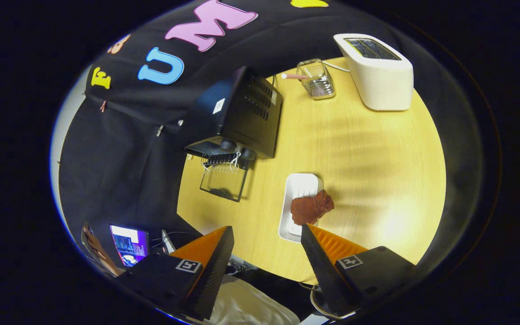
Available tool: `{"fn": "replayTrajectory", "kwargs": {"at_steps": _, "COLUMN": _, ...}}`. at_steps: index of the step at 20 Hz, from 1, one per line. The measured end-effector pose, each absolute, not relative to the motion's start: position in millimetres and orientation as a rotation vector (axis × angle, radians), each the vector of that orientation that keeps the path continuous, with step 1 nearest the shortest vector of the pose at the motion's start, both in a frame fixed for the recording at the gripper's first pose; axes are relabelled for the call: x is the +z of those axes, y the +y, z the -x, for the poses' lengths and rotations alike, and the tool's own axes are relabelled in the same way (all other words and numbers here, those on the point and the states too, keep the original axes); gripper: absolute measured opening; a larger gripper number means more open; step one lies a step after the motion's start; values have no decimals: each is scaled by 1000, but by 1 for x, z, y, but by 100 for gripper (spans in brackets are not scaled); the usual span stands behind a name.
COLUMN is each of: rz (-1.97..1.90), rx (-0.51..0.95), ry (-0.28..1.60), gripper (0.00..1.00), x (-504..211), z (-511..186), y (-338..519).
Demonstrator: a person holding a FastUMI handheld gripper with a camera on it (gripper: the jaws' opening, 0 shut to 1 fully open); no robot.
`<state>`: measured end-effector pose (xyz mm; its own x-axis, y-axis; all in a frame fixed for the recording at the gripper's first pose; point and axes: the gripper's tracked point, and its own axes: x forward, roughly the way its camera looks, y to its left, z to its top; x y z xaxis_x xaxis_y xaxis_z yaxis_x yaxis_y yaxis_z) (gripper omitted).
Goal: Open the toaster oven, put the food inside, and close the toaster oven door.
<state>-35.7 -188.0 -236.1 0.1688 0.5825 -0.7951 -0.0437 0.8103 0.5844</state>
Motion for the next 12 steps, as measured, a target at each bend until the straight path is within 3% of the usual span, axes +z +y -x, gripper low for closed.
{"fn": "replayTrajectory", "kwargs": {"at_steps": 10, "rz": -527, "rx": 462, "ry": 1466, "gripper": 93, "x": -305, "z": 11, "y": -214}}
{"fn": "replayTrajectory", "kwargs": {"at_steps": 12, "rz": -534, "rx": 470, "ry": 1473, "gripper": 69, "x": -315, "z": 5, "y": -209}}
